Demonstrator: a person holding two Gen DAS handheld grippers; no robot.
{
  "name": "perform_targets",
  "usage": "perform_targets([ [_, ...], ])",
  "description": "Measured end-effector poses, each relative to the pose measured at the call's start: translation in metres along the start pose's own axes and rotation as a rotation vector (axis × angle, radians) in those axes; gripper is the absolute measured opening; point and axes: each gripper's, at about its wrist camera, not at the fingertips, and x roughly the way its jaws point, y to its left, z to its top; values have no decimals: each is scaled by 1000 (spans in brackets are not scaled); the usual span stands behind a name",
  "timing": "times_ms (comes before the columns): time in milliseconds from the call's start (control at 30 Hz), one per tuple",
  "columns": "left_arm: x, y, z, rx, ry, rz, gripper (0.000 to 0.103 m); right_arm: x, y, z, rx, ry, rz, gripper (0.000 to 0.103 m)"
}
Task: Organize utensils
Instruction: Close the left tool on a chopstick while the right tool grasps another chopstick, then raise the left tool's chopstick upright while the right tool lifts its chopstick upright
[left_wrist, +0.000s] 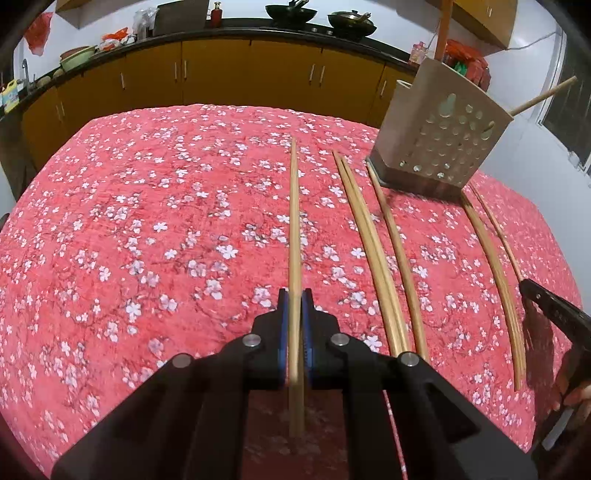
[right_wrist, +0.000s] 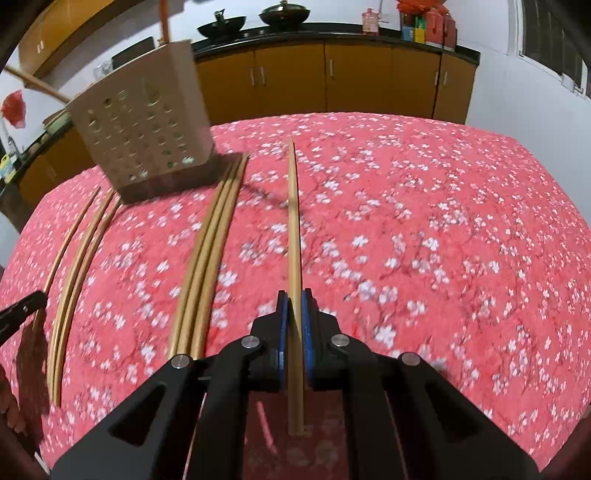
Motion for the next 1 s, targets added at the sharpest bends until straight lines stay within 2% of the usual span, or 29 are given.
perform_targets([
  [167,-2,2,-4,20,-22,2,10,2,1,0,-19,-21,-16,9],
  [600,-4,2,-5,14,-23,-3,10,1,1,-1,-15,-21,-10,9],
  [800,-8,-8,-12,67,-18,35,10,-3,4,-4,-42,-20,-22,9],
  [1000,-9,-9,-14,76,-17,48,9,-4,5,-3,-37,-20,-18,9],
])
